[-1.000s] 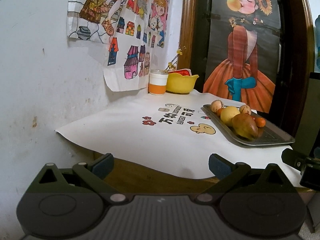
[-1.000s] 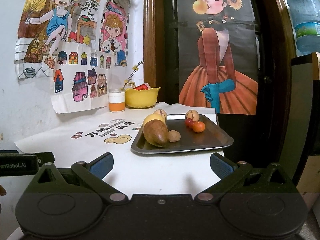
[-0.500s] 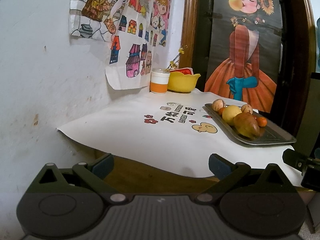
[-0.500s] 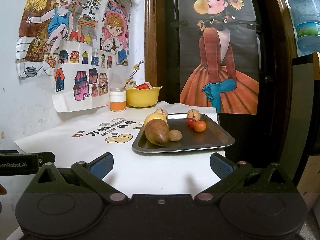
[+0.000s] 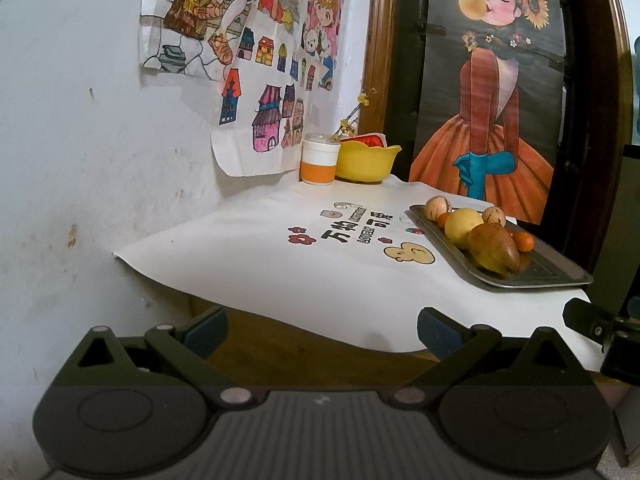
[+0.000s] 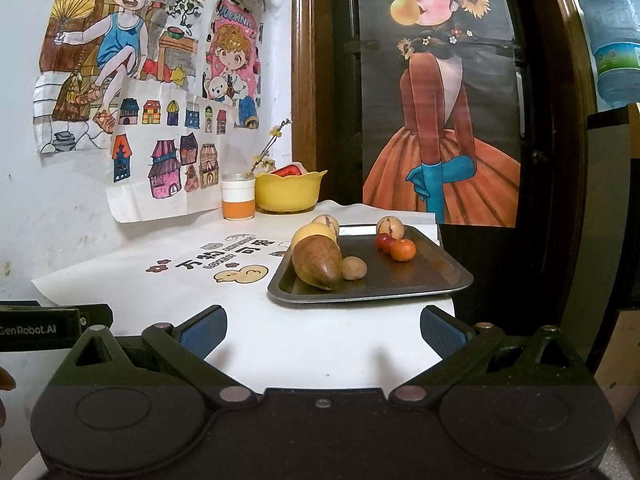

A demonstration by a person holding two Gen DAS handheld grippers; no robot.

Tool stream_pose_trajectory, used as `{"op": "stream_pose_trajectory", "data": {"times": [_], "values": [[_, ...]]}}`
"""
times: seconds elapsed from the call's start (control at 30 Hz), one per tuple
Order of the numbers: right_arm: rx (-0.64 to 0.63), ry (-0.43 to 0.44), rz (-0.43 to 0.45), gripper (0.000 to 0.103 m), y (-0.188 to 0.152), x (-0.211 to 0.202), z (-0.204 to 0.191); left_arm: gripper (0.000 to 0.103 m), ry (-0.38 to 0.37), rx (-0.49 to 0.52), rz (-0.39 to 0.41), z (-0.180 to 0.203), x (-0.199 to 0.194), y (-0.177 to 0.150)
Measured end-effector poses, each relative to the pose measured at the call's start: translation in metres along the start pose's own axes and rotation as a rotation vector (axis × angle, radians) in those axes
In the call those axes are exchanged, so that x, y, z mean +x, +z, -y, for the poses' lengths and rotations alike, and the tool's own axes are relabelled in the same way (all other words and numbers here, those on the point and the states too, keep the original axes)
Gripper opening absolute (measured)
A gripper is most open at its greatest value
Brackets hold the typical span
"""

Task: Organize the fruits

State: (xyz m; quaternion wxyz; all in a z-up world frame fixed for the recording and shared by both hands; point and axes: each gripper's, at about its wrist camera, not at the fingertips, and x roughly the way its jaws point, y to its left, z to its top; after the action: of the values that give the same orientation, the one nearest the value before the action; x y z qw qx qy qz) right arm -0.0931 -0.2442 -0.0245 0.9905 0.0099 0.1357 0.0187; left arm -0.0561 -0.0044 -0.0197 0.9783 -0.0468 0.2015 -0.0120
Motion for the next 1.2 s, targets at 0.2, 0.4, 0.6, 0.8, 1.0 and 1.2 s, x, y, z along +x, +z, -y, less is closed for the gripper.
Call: {"op": "stream_pose_trajectory", "data": {"times": [0.2,0.4,0.6,0.8,1.0,1.2], "values": [[0.001,0.000,-0.001,0.102,0.0000,-0.0001,0.0000,0.103,0.000,0.000,0.000,0.0003,0.0000,0.0001],[0.001,0.001,-0.001,0.102,-0.0001,-0.0002,0.0000,0.103,-0.001,0.000,0.000,0.0003,0.0000,0.0001],[0.001,0.001,-0.001,0.102,-0.0001,-0.0003,0.0005,0.103,-0.009,0.002,-0.004,0.0005,-0.0005,0.0001],[0.001,0.003,-0.003,0.102,0.0006,-0.0005,-0.0009,0.103,-0.018,0.013,-0.004,0.0049,-0.0029,0.0003],[0.002,0.002,-0.004,0.102,0.0003,-0.0005,-0.0013,0.103,-0.033,-0.010,-0.045,0.0053,-0.0021,0.0025],[0.002,0.002,-0.004,0.102,0.0003,-0.0002,-0.0010,0.103,-0.034,0.003,-0.027,0.0081,-0.0064,0.0039]]}}
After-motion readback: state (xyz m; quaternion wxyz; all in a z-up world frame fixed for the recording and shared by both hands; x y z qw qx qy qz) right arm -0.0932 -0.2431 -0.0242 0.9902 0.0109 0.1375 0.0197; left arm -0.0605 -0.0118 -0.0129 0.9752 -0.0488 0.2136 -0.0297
